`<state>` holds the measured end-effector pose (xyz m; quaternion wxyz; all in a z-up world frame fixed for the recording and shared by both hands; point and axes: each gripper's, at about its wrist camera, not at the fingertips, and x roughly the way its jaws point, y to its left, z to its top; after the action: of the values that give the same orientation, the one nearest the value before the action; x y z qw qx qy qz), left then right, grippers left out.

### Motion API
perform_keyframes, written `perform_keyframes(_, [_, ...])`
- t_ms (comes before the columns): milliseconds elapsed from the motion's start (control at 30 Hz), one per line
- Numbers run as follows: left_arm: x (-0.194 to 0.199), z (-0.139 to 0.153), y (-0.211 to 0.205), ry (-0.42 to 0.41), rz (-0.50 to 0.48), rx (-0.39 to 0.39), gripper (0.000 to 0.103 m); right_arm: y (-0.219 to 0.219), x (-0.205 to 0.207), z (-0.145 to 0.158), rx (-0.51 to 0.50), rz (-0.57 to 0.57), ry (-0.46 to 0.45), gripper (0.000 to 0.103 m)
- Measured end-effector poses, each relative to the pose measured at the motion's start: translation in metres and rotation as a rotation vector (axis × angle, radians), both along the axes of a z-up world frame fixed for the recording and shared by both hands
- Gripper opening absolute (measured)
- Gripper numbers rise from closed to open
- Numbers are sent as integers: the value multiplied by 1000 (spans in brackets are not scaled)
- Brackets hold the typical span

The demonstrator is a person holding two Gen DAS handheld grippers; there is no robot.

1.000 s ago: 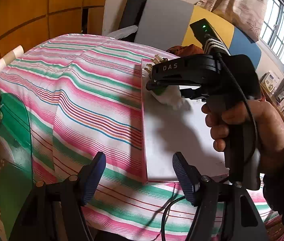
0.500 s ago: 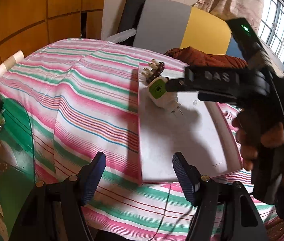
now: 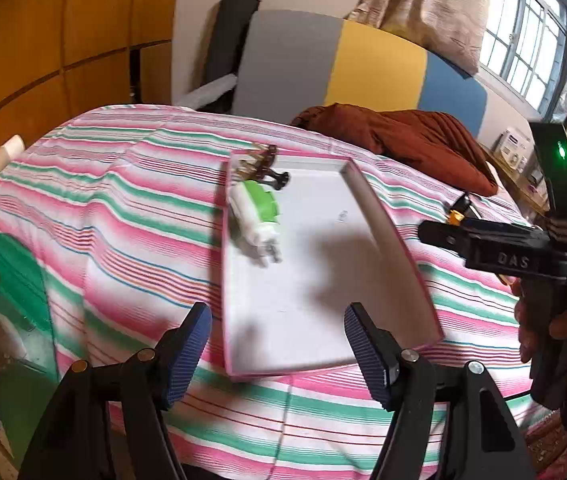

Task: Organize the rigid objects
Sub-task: 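Carry the green-white device into the tray beside the brush and open the right tool, then move both tools back toward the remaining toys on the bed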

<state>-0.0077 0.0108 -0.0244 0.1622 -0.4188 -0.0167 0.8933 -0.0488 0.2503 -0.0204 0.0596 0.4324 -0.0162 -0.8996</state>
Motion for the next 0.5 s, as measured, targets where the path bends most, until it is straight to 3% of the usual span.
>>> perform_keyframes(167, [3, 4, 18, 6, -55, -1, 70, 59, 20, -1, 39, -114, -6, 92])
perform_keyframes(500, [4, 10, 60, 24, -135, -57, 69, 183, 62, 2, 15, -429, 42, 94])
